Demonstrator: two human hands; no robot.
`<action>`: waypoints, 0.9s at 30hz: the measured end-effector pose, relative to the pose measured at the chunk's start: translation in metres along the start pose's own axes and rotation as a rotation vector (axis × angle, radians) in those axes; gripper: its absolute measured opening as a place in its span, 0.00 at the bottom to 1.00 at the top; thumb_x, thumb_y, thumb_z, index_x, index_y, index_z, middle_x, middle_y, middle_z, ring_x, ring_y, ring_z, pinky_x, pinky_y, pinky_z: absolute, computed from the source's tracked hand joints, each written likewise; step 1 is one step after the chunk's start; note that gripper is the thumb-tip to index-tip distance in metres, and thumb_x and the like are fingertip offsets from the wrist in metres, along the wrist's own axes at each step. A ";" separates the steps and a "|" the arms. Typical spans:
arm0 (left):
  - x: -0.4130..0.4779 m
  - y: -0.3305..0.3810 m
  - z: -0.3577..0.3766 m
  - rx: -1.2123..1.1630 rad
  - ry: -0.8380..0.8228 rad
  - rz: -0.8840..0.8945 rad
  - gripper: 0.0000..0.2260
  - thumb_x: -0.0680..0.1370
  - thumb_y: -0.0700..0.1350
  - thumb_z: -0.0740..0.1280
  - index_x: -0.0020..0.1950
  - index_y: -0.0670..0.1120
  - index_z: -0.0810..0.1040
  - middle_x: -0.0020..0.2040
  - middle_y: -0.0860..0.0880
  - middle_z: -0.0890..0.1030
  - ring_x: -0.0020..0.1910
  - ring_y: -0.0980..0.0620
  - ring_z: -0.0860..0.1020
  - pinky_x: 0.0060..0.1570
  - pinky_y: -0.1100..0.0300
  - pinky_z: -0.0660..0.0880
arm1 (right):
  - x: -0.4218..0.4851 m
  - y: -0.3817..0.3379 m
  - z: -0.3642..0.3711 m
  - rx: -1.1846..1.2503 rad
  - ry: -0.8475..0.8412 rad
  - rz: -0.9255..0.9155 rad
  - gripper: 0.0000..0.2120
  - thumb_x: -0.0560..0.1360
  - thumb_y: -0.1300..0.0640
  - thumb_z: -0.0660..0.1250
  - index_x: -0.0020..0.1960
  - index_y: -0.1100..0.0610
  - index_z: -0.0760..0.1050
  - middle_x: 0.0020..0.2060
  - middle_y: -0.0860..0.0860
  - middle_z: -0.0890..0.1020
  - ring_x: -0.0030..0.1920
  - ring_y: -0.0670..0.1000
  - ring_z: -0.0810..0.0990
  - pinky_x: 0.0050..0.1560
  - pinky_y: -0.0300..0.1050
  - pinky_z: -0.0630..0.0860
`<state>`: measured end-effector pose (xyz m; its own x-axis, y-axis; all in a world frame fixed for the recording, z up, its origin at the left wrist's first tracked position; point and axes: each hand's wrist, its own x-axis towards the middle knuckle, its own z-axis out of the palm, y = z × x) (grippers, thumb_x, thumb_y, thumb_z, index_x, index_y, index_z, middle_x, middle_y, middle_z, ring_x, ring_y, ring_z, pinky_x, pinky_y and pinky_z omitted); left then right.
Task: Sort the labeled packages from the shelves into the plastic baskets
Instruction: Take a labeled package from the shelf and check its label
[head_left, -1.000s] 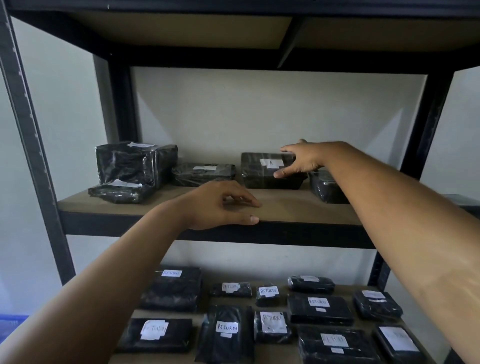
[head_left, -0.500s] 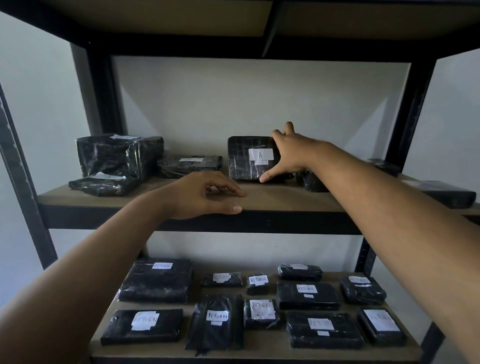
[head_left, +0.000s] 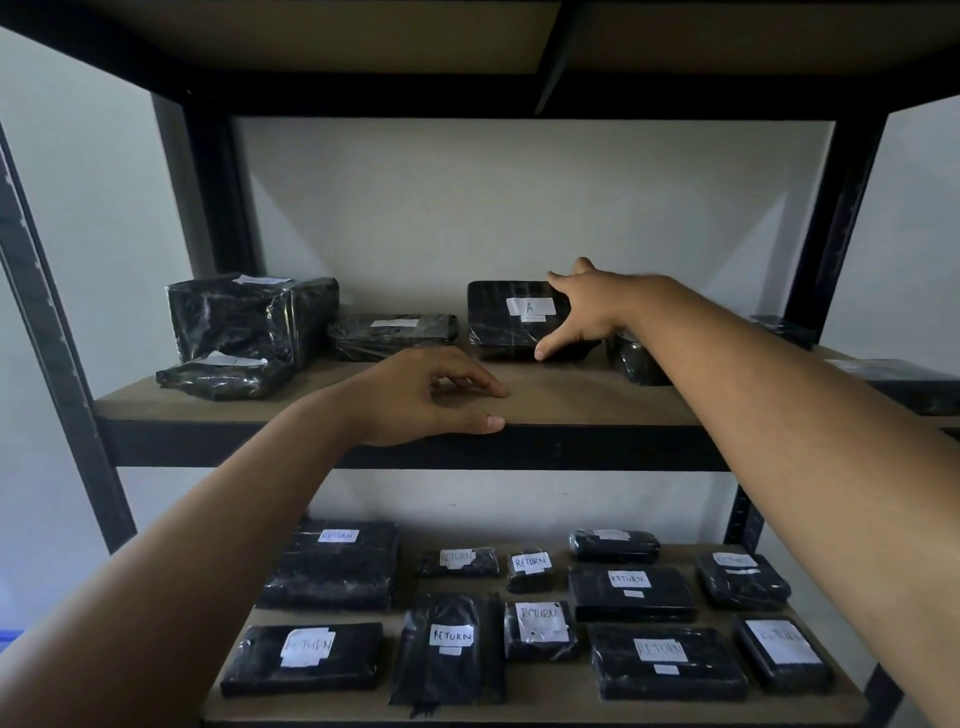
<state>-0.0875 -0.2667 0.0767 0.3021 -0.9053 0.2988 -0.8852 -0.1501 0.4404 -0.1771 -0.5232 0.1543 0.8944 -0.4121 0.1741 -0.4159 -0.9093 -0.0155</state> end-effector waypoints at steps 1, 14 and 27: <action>0.000 -0.001 0.001 -0.003 0.007 0.005 0.19 0.73 0.66 0.75 0.63 0.67 0.83 0.63 0.66 0.78 0.64 0.68 0.75 0.67 0.63 0.71 | 0.001 0.000 0.000 0.020 -0.006 0.007 0.67 0.60 0.25 0.79 0.86 0.48 0.47 0.80 0.52 0.56 0.78 0.61 0.64 0.74 0.60 0.70; -0.009 -0.002 0.005 0.182 0.132 0.097 0.24 0.74 0.73 0.71 0.62 0.60 0.84 0.58 0.64 0.82 0.58 0.66 0.78 0.59 0.63 0.76 | -0.033 -0.022 0.011 0.076 0.349 -0.025 0.64 0.57 0.23 0.77 0.83 0.48 0.54 0.72 0.52 0.62 0.66 0.59 0.76 0.63 0.57 0.79; -0.044 0.004 0.012 0.311 0.446 0.211 0.08 0.81 0.56 0.69 0.50 0.55 0.86 0.45 0.57 0.85 0.44 0.54 0.82 0.43 0.55 0.79 | -0.143 -0.050 0.012 0.104 0.641 0.051 0.65 0.58 0.21 0.76 0.84 0.49 0.55 0.69 0.48 0.61 0.56 0.50 0.77 0.60 0.50 0.81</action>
<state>-0.1087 -0.2323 0.0556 0.1682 -0.6832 0.7106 -0.9843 -0.1558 0.0832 -0.2820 -0.4200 0.1186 0.5850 -0.3676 0.7229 -0.4083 -0.9037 -0.1291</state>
